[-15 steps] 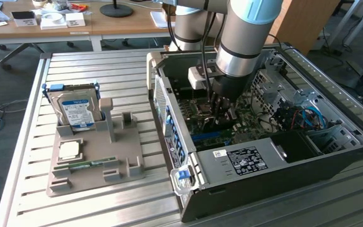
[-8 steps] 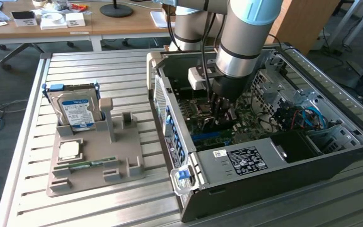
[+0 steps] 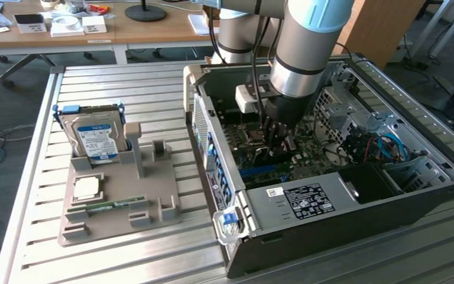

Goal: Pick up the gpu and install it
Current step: 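Insert the gpu into the slot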

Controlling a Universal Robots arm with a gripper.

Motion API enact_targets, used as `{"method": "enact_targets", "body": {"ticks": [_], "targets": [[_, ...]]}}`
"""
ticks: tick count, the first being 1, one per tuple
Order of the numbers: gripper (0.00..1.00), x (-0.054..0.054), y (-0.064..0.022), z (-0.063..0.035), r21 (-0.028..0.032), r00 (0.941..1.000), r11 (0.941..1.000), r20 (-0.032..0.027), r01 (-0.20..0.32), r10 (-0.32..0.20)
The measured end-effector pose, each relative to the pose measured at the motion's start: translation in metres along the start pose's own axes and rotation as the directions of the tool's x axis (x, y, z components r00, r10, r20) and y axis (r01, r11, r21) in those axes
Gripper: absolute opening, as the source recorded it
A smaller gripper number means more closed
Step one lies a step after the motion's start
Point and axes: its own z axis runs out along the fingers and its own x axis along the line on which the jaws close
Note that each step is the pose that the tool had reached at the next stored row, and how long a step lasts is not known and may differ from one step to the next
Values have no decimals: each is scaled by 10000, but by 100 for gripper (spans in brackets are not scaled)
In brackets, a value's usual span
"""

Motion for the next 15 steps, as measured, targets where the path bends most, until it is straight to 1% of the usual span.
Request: {"method": "enact_targets", "body": {"ticks": [15], "targets": [[27,4,16,41,2,10000,10000,4,2,-2]]}}
